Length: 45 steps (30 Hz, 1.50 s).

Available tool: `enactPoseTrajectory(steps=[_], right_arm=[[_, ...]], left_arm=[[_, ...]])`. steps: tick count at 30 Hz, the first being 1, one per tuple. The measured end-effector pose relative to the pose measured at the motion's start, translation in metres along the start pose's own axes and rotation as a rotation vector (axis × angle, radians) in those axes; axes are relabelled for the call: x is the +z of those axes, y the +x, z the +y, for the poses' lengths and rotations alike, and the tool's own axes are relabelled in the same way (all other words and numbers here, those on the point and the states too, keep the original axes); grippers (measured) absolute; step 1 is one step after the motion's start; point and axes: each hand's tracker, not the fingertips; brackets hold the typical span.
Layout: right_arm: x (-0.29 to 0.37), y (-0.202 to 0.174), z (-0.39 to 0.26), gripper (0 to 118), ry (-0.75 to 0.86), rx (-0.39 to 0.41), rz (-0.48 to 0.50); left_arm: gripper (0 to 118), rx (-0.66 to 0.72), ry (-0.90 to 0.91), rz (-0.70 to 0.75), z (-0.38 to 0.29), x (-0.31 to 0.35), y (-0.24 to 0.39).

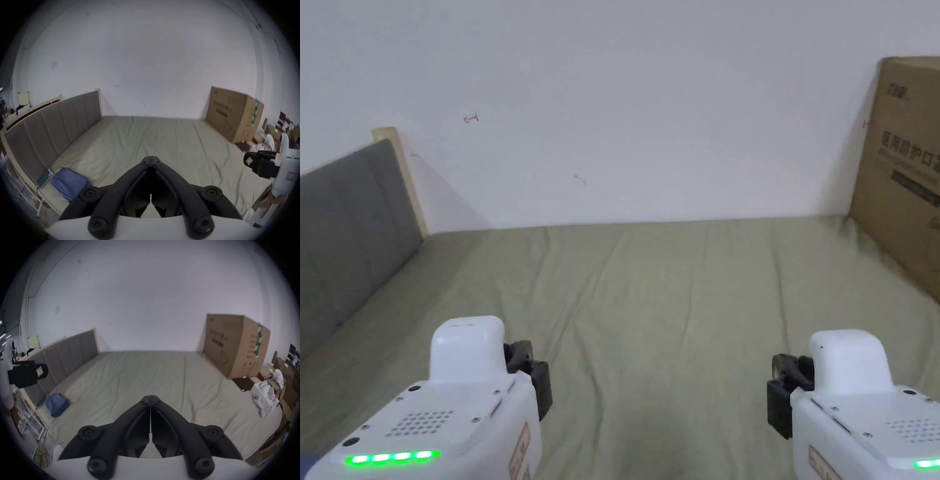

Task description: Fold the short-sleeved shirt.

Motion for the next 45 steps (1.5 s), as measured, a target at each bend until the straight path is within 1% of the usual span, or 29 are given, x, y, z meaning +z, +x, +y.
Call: enactPoseTrajectory(steps=[2, 4, 5, 7, 11, 12, 15, 16, 17, 18, 19, 20, 21, 22, 23, 27, 30, 33, 35, 37, 39, 40, 42, 45], right_arm=[[0.012, 0.002, 0.005, 1, 0.056, 0.004, -0.013], [0.023, 0.000, 0.009, 1, 0.102, 0.019, -0.037], [0.025, -0.001, 0.009, 1, 0.103, 0.025, -0.038], [0.028, -0.005, 0.011, 1, 0.079, 0.052, -0.043], [0.031, -0.006, 0.007, 3, 0.092, 0.048, -0.038], [0.032, -0.006, 0.007, 3, 0.091, 0.047, -0.038], [0.035, -0.006, 0.008, 8, 0.102, 0.051, -0.037], [0.036, -0.006, 0.008, 8, 0.110, 0.053, -0.044], [0.037, -0.005, 0.009, 18, 0.119, 0.052, -0.048], [0.038, -0.004, 0.010, 31, 0.121, 0.051, -0.049], [0.038, -0.003, 0.010, 47, 0.124, 0.049, -0.051], [0.038, -0.003, 0.011, 77, 0.125, 0.042, -0.052], [0.038, -0.002, 0.011, 94, 0.123, 0.033, -0.051], [0.039, -0.001, 0.011, 103, 0.127, 0.023, -0.049], [0.040, 0.000, 0.011, 107, 0.135, 0.018, -0.049], [0.039, 0.000, 0.012, 107, 0.138, 0.021, -0.066], [0.039, 0.000, 0.012, 107, 0.142, 0.027, -0.075], [0.039, 0.000, 0.013, 108, 0.142, 0.029, -0.073], [0.038, -0.001, 0.014, 108, 0.141, 0.033, -0.079], [0.037, 0.000, 0.014, 108, 0.139, 0.030, -0.079], [0.036, 0.001, 0.015, 108, 0.135, 0.011, -0.065], [0.035, 0.002, 0.015, 108, 0.125, -0.010, -0.050], [0.033, 0.004, 0.016, 108, 0.113, -0.027, -0.030], [0.032, 0.004, 0.015, 108, 0.110, -0.010, -0.051]], left_arm=[[0, 0.021, 0.059, -0.015, 0.001, 0.013, 0.003], [0, -0.037, 0.141, 0.033, 0.002, 0.026, 0.013], [0, -0.053, 0.170, 0.058, 0.001, 0.030, 0.017], [0, -0.079, 0.211, 0.059, 0.000, 0.038, 0.022], [0, -0.077, 0.227, 0.068, -0.006, 0.045, 0.032], [2, -0.097, 0.219, 0.077, -0.006, 0.044, 0.035], [14, -0.127, 0.209, 0.075, -0.010, 0.045, 0.038], [14, -0.123, 0.207, 0.073, -0.010, 0.044, 0.038], [33, -0.115, 0.204, 0.074, -0.010, 0.045, 0.039], [56, -0.113, 0.201, 0.073, -0.010, 0.044, 0.039], [87, -0.115, 0.192, 0.079, -0.010, 0.043, 0.039], [117, -0.119, 0.185, 0.087, -0.010, 0.042, 0.039], [117, -0.118, 0.232, 0.097, -0.013, 0.047, 0.038], [118, -0.119, 0.205, 0.088, -0.014, 0.048, 0.038], [118, -0.121, 0.194, 0.088, -0.014, 0.047, 0.038], [118, -0.106, 0.162, 0.069, -0.005, 0.046, 0.037], [118, -0.067, 0.142, 0.013, -0.004, 0.044, 0.034], [117, -0.070, 0.149, 0.017, -0.004, 0.043, 0.033], [117, -0.097, 0.120, 0.052, 0.001, 0.041, 0.035], [117, -0.103, 0.131, 0.040, -0.001, 0.041, 0.034], [117, -0.096, 0.105, 0.034, 0.003, 0.041, 0.035], [117, -0.104, 0.052, 0.064, 0.005, 0.040, 0.037], [117, -0.104, 0.061, 0.055, 0.005, 0.041, 0.037], [117, -0.103, 0.065, 0.046, 0.006, 0.042, 0.037]])
